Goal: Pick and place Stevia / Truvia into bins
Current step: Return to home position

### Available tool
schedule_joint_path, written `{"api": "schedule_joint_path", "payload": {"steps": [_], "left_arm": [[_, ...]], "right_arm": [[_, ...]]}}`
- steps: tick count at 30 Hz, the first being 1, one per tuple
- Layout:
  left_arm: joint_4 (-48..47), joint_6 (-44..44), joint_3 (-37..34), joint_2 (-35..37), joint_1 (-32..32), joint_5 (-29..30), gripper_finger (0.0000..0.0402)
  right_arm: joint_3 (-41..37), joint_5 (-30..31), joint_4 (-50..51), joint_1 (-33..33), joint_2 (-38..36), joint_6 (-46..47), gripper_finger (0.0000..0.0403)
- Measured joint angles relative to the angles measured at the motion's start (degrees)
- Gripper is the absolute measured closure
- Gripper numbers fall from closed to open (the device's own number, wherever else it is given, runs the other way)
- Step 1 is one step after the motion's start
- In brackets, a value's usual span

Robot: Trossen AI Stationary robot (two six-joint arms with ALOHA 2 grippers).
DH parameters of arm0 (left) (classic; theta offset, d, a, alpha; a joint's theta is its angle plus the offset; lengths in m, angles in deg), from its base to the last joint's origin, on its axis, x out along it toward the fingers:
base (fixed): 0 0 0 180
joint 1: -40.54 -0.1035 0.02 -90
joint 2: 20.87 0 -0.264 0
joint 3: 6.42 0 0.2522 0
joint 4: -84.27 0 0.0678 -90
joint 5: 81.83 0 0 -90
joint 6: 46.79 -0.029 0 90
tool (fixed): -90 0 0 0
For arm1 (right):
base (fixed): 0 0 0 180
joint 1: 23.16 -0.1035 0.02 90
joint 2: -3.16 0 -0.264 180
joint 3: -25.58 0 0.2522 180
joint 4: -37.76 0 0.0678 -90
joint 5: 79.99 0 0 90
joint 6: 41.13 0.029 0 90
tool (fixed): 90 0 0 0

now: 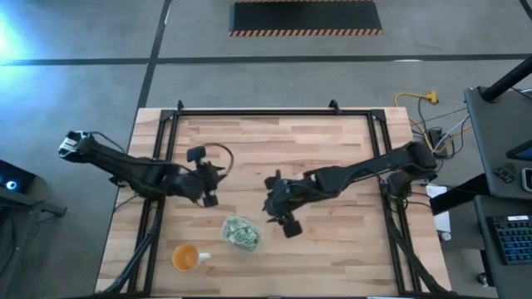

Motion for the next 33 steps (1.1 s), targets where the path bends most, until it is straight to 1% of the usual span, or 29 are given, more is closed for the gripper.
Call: {"api": "schedule_joint_path", "payload": {"steps": [2,6,9,10,12,19,21,27,33], "left_arm": [[1.4,0.5,-0.5,2.5,0.1,-0.2,0.032],[4.3,0.6,-3.3,8.0,0.1,-0.4,0.032],[8.8,-1.2,-6.7,12.7,0.1,-0.5,0.032],[10.1,-2.0,-8.1,14.2,0.1,-0.7,0.032],[13.7,-3.6,-10.6,17.4,0.1,-3.4,0.032],[24.8,-9.2,-17.4,27.7,0.1,-15.3,0.032],[26.7,-10.5,-18.9,30.0,0.1,-17.4,0.032],[27.1,-11.8,-21.7,32.7,0.1,-17.8,0.032],[27.9,-13.4,-23.9,36.0,0.1,-18.6,0.032]], "right_arm": [[-1.2,4.5,1.8,0.0,-2.3,1.1,0.0237],[-5.5,13.0,1.8,-0.3,-7.6,3.1,0.0237],[-9.7,16.5,0.9,-0.3,-13.0,4.1,0.024],[-11.4,17.0,0.1,-0.2,-15.0,4.2,0.0241],[-15.0,17.6,-1.3,-0.3,-19.3,4.2,0.0243],[-33.2,17.5,-16.2,-0.1,-38.4,3.3,0.0241],[-37.9,17.5,-19.3,0.3,-43.9,3.4,0.0241],[-49.5,17.4,-19.6,1.6,-61.5,3.8,0.0247],[-58.4,17.3,-19.9,2.5,-75.9,3.8,0.0246]]}}
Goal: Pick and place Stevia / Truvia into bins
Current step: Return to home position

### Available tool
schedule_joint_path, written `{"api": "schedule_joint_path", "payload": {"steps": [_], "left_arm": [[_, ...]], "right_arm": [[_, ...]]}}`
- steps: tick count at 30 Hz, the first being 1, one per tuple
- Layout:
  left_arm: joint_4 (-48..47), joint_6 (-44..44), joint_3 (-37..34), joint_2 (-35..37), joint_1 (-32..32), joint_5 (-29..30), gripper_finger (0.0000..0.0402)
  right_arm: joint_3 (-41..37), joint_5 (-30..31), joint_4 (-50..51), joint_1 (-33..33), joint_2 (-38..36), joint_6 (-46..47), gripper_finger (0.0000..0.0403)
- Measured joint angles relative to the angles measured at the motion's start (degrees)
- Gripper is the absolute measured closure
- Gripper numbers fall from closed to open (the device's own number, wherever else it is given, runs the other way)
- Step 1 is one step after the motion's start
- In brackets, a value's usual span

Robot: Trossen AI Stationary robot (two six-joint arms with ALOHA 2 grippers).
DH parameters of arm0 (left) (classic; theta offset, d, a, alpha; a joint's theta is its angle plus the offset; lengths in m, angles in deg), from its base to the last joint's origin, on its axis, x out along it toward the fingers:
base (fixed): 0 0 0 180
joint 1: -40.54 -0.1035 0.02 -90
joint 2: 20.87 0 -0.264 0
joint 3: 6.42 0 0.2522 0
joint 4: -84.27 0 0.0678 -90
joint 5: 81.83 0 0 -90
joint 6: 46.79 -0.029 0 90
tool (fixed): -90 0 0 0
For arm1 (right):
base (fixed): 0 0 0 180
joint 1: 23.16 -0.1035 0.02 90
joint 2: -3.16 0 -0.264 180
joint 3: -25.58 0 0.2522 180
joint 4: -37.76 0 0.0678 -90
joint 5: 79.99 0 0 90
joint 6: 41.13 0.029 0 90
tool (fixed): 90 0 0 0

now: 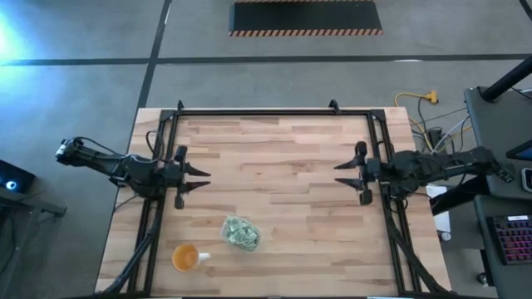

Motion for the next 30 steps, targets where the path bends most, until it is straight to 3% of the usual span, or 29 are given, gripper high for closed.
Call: {"api": "schedule_joint_path", "payload": {"steps": [9,17,25,30], "left_arm": [[-0.1,-1.4,-5.9,10.3,0.0,-0.1,0.032],[-0.4,-3.9,-11.3,23.1,0.0,-0.5,0.032],[-2.6,-5.4,-11.1,21.0,0.0,-2.3,0.032],[-1.6,-6.9,-11.3,22.6,0.0,-3.8,0.032]], "right_arm": [[-8.2,0.1,1.7,0.0,-15.0,0.0,0.0252],[-13.5,0.2,2.3,0.0,-22.3,0.2,0.0252],[-16.4,-0.4,3.1,1.2,-23.4,-0.7,0.0248],[-20.0,-10.2,-2.6,4.5,-22.8,-3.8,0.0254]]}}
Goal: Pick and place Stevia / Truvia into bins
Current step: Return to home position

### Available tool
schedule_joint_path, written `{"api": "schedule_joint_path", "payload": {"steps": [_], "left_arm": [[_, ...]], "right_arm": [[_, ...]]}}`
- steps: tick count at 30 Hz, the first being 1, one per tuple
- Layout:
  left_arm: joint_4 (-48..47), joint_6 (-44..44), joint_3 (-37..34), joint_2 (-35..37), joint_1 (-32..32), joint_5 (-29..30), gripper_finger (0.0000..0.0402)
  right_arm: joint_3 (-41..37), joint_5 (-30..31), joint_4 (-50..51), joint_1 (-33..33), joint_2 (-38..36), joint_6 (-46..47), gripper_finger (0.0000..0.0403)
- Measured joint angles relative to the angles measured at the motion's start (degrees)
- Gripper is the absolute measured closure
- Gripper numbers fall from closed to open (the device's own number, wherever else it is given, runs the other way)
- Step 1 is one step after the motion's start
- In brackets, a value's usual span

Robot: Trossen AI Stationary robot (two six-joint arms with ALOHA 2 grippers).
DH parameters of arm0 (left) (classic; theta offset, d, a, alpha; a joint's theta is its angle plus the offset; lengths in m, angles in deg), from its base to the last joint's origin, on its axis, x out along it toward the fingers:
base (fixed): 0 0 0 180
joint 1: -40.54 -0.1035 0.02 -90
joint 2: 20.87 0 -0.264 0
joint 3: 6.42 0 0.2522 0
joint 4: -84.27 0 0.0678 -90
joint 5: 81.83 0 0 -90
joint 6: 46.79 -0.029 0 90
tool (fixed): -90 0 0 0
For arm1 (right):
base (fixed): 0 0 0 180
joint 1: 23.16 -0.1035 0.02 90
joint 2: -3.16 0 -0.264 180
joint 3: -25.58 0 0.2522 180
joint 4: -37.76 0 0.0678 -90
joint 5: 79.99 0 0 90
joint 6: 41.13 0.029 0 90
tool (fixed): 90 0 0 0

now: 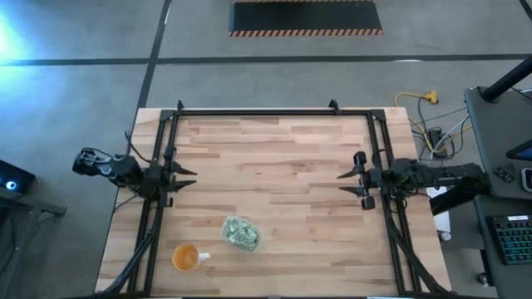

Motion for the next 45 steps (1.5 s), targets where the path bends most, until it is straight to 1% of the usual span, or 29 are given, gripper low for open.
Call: {"api": "schedule_joint_path", "payload": {"steps": [2,6,11,13,15,17,19,24,26,34,39,45], "left_arm": [[-1.0,0.0,-0.3,0.0,0.0,-0.1,0.032],[-1.3,-1.1,-0.4,-0.2,0.0,0.0,0.032],[-1.4,-1.5,-0.5,0.0,0.0,-0.1,0.032],[-1.3,-0.5,-0.3,0.0,0.0,0.6,0.032],[0.2,1.1,-0.5,0.0,0.0,2.9,0.032],[1.2,1.6,-1.2,0.0,0.0,4.1,0.032],[3.3,1.6,-2.8,0.0,0.0,4.2,0.032],[13.9,0.2,-8.9,0.0,-0.1,5.5,0.032],[15.8,0.0,-10.0,0.1,-0.1,5.4,0.032],[16.3,-1.0,-10.0,0.1,-0.2,5.1,0.032],[17.7,-0.4,-12.1,0.1,-2.1,5.0,0.032],[19.2,0.9,-12.7,0.1,-6.8,-0.8,0.032]], "right_arm": [[-0.3,-1.6,-0.5,2.2,0.0,-0.1,0.0257],[-1.1,-2.9,-0.6,7.5,0.1,0.7,0.026],[-1.3,-12.8,-0.6,15.0,0.2,1.0,0.0257],[-1.3,-14.4,-0.6,17.1,0.2,1.3,0.0257],[-1.4,-14.6,-0.6,18.5,0.2,1.9,0.026],[-1.6,-14.6,-0.6,19.2,0.2,2.5,0.0262],[-1.8,-14.6,-0.5,19.2,0.2,2.7,0.0264],[-2.0,-14.6,-0.7,19.2,0.2,2.7,0.0262],[-2.0,-14.6,-0.8,19.2,0.2,2.9,0.0261],[-2.0,-14.6,-0.9,19.2,0.2,2.7,0.0268],[-2.0,-14.6,-1.5,19.2,0.2,2.7,0.0267],[-2.0,-14.6,-1.7,19.2,0.2,2.7,0.0264]]}}
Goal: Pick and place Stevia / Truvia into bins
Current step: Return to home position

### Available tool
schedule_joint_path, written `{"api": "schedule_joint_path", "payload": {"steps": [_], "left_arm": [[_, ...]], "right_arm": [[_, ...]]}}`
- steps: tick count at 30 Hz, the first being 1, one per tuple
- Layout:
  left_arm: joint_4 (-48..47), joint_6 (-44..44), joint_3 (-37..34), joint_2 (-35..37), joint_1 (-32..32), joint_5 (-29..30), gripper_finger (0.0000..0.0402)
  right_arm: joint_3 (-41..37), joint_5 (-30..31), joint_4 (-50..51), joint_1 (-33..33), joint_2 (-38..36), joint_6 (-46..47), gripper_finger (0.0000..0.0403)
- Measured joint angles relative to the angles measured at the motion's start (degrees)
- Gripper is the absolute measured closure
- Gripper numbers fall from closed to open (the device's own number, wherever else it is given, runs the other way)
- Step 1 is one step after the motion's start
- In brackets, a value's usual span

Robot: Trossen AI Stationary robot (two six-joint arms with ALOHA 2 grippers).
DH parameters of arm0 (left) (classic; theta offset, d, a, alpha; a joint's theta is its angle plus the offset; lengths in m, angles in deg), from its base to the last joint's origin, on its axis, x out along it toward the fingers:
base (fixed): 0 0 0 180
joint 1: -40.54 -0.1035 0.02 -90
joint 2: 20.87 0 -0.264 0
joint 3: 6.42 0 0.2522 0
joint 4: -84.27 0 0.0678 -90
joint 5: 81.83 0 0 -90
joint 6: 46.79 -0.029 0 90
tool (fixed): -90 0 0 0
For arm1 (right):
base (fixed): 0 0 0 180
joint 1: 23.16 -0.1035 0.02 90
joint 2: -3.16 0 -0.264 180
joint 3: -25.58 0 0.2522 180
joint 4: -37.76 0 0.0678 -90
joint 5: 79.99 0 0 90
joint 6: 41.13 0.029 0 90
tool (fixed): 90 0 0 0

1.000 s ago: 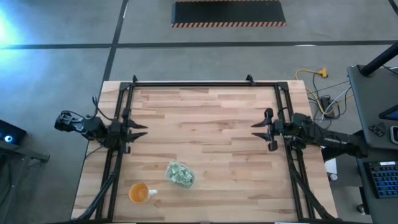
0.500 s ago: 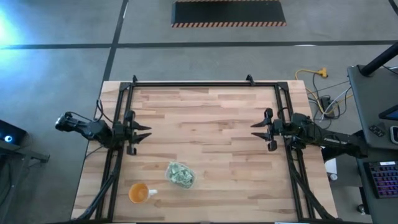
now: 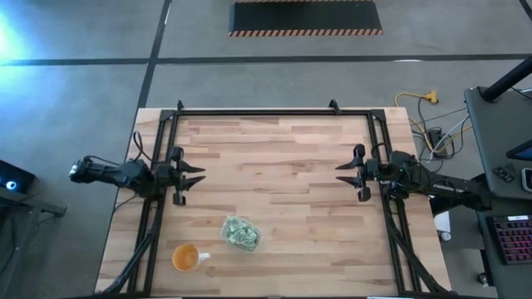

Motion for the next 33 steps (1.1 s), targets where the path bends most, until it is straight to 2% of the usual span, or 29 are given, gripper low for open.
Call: {"api": "schedule_joint_path", "payload": {"steps": [10,22,33], "left_arm": [[-0.8,2.2,-0.3,0.0,-7.7,-8.4,0.032],[-2.9,2.1,-0.7,0.0,-8.8,-8.5,0.032],[-4.6,3.5,-0.7,0.0,-14.3,-10.2,0.032]], "right_arm": [[0.0,0.0,0.0,0.0,0.0,0.0,0.027],[-0.2,0.0,0.5,0.0,0.0,-0.2,0.0271],[-0.2,0.0,0.5,0.0,0.0,-0.2,0.0275]]}}
